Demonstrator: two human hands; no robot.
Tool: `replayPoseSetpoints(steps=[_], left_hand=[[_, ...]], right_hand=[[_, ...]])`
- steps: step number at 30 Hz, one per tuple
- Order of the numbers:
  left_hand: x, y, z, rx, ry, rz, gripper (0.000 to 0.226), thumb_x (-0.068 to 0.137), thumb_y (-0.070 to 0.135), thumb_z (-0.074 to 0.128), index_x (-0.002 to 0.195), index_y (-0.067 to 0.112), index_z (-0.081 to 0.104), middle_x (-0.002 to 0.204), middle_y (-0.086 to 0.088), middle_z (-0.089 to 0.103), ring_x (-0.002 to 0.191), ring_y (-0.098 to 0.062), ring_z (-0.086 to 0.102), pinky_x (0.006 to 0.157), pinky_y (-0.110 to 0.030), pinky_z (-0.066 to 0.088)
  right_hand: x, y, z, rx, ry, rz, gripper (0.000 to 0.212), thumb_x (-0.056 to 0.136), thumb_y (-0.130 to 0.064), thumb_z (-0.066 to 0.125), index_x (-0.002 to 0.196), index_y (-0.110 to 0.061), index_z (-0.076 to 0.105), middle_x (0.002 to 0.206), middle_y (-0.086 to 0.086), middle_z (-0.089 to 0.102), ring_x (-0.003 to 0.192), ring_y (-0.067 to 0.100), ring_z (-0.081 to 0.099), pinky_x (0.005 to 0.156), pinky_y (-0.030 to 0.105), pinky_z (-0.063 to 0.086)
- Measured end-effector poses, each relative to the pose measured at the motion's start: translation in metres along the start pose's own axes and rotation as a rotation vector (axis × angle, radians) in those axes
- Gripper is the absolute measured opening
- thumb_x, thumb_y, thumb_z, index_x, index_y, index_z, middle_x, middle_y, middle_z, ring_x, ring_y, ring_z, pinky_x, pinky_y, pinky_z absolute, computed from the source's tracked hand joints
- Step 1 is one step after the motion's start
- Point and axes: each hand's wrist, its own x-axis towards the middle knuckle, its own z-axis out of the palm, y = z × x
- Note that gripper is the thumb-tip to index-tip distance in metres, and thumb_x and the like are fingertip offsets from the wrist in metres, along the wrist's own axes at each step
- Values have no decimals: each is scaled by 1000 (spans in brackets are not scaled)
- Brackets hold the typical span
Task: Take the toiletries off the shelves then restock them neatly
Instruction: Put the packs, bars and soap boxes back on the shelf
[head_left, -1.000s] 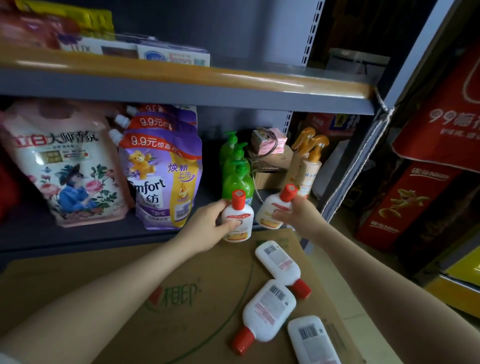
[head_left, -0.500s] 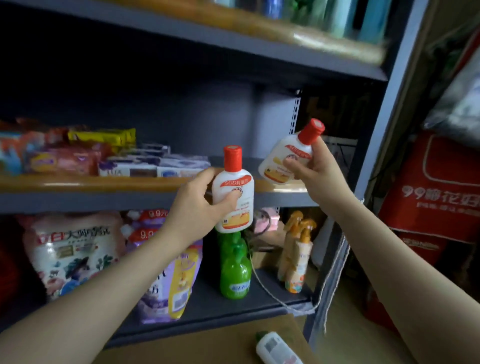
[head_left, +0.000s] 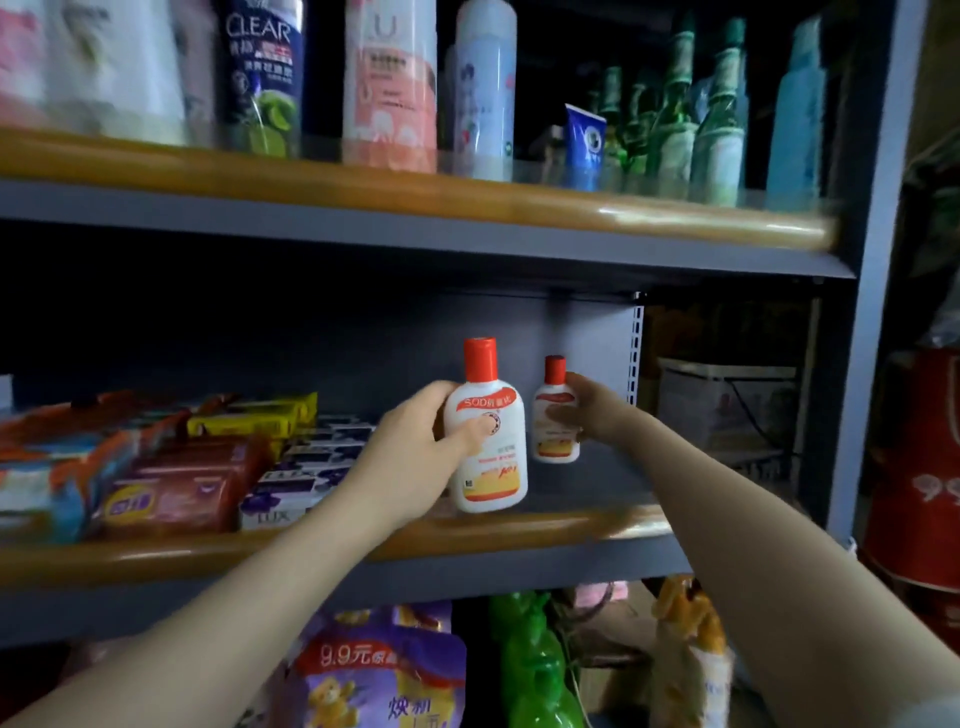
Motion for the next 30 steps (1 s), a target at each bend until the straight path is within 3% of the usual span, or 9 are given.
replayPoseSetpoints(steps=[5, 9, 12, 14, 16, 18, 22, 26, 30], left_hand=[[9, -12, 3, -110, 40, 6, 15, 86, 32, 59, 98, 39, 52, 101, 14, 64, 90, 0, 62, 74, -26, 56], [15, -14, 10, -160, 57, -18, 22, 85, 30, 61, 107, 30, 55, 106, 9, 66, 94, -8, 64, 79, -36, 57], [18, -16, 13, -133, 38, -17, 25, 86, 29, 61, 110, 30, 54, 107, 10, 65, 95, -7, 63, 80, -37, 57], [20, -15, 14, -134, 28, -3, 24, 85, 30, 61, 108, 32, 54, 105, 12, 65, 94, -6, 63, 80, -37, 57], [24, -14, 15, -133, 8, 5, 23, 85, 30, 62, 106, 32, 54, 104, 12, 65, 94, -6, 63, 80, -37, 57], [27, -12, 20, -134, -18, 13, 25, 84, 30, 64, 107, 28, 56, 106, 9, 66, 94, -8, 64, 81, -37, 56], [33, -7, 37, -83, -26, 30, 31, 85, 27, 64, 115, 22, 56, 112, 6, 65, 98, -9, 63, 84, -34, 55], [27, -16, 33, 355, 19, 166, 37, 91, 27, 55, 127, 21, 48, 112, 9, 57, 93, -9, 57, 82, -28, 50], [12, -37, 23, 688, -30, 309, 20, 93, 38, 46, 102, 23, 57, 90, 12, 56, 79, -8, 53, 66, -24, 45]], right_hand=[[37, 9, 13, -11, -87, 36, 45, 91, -9, 56, 132, -15, 41, 123, 15, 56, 113, 32, 55, 94, 50, 48], [40, 12, 14, -42, -75, 66, 51, 91, -13, 57, 137, -15, 35, 131, 13, 51, 119, 32, 51, 95, 42, 46], [15, -3, 3, -84, 205, -9, 57, 89, -18, 61, 140, -16, 35, 138, 12, 44, 122, 29, 47, 90, 34, 41], [-17, -15, -4, -69, 282, -202, 37, 92, -23, 57, 128, -18, 50, 127, 7, 55, 107, 18, 54, 82, 24, 43], [-54, -24, -3, 49, 16, -305, 22, 92, -30, 55, 109, -18, 62, 110, 2, 65, 96, 10, 59, 75, 17, 45], [-83, -28, 1, 118, -217, -316, 22, 84, -30, 63, 102, -19, 66, 106, 3, 69, 98, 11, 63, 82, 20, 50], [-93, -28, 8, 194, -242, -261, 29, 76, -14, 70, 104, -14, 64, 99, 2, 73, 94, 15, 69, 78, 22, 54], [-68, -17, -3, 41, -99, -154, 31, 78, -6, 71, 107, -7, 62, 95, 1, 70, 85, 10, 68, 69, 16, 53], [-39, 1, -14, -84, -64, 12, 33, 76, -9, 74, 107, -10, 62, 96, 1, 68, 87, 13, 65, 67, 19, 53]])
